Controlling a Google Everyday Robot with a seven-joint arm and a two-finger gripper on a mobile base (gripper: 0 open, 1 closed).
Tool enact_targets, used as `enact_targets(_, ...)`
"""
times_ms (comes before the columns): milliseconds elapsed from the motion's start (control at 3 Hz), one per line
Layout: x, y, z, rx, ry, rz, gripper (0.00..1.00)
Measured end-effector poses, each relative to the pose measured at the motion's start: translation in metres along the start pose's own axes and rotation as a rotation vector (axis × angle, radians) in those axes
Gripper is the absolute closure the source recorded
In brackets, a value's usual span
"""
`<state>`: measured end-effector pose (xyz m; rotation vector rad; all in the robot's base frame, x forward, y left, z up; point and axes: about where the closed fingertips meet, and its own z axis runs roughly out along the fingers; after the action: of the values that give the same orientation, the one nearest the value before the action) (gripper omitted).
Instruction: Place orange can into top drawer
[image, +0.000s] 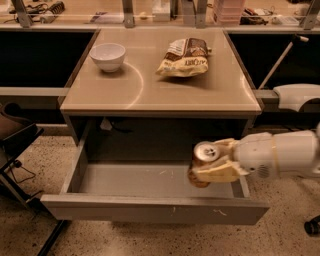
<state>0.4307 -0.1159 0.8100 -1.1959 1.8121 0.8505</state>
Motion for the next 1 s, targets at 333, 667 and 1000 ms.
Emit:
enact_targets(333, 0.004, 0.013, 0.071, -0.018, -0.033, 0.008, 1.0)
enact_targets(667, -0.004, 0.007, 0.125, 0.002, -0.048, 0.012, 1.0)
enact_targets(1000, -0.008, -0.005, 0.129, 0.049, -0.054, 0.009, 1.0)
